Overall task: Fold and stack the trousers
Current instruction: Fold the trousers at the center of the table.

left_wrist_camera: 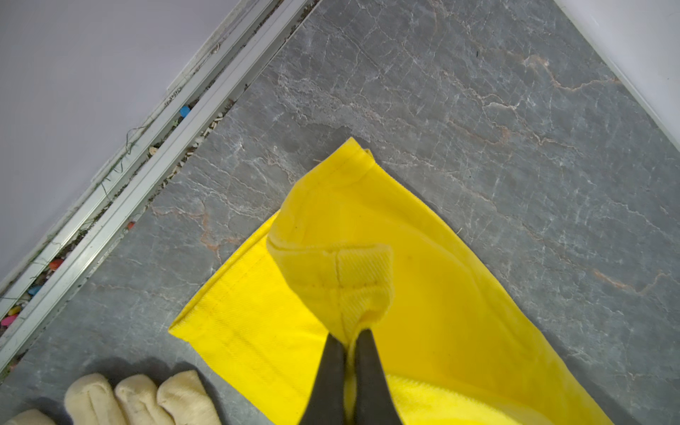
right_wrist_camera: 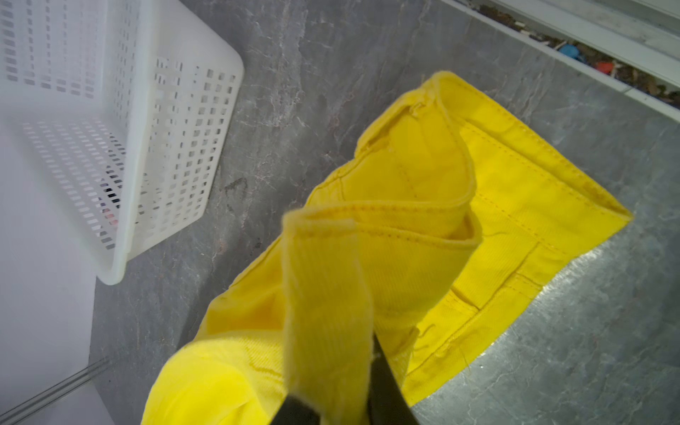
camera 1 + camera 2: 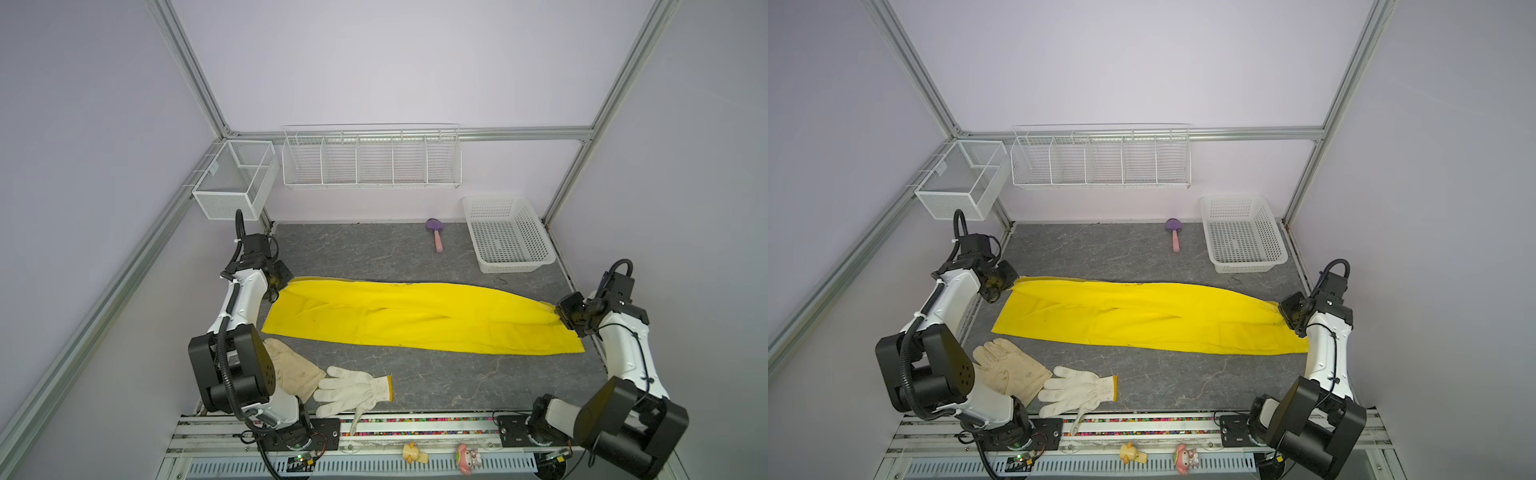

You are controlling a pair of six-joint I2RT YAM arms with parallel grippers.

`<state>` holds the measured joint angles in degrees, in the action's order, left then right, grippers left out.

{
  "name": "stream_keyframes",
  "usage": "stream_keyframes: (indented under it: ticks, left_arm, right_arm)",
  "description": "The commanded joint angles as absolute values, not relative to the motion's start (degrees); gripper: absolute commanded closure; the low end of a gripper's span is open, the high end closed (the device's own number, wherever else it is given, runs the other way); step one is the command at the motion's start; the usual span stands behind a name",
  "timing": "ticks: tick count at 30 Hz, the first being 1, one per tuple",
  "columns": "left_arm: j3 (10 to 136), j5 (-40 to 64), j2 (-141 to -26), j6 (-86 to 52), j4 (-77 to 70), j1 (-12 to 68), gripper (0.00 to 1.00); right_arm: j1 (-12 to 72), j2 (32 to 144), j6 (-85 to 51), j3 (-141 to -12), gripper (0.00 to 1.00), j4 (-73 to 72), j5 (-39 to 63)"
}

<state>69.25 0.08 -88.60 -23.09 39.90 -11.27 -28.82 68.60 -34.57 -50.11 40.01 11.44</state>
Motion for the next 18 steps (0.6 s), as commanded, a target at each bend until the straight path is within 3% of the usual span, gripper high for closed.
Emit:
stream_keyframes:
  ticks: [1,18]
  left_arm:
    - [65.36,-0.18,-85.42,-22.56,38.60,-12.42,1.00]
    - [54.28,1.63,-82.54,-22.60,35.06,-17.41,1.00]
  right_arm:
    - [-29.43,67.30,-35.36,-48.55,0.80,41.09,6.72]
    - [-32.17,72.77,-31.10,-41.46,0.71,36.85,2.23]
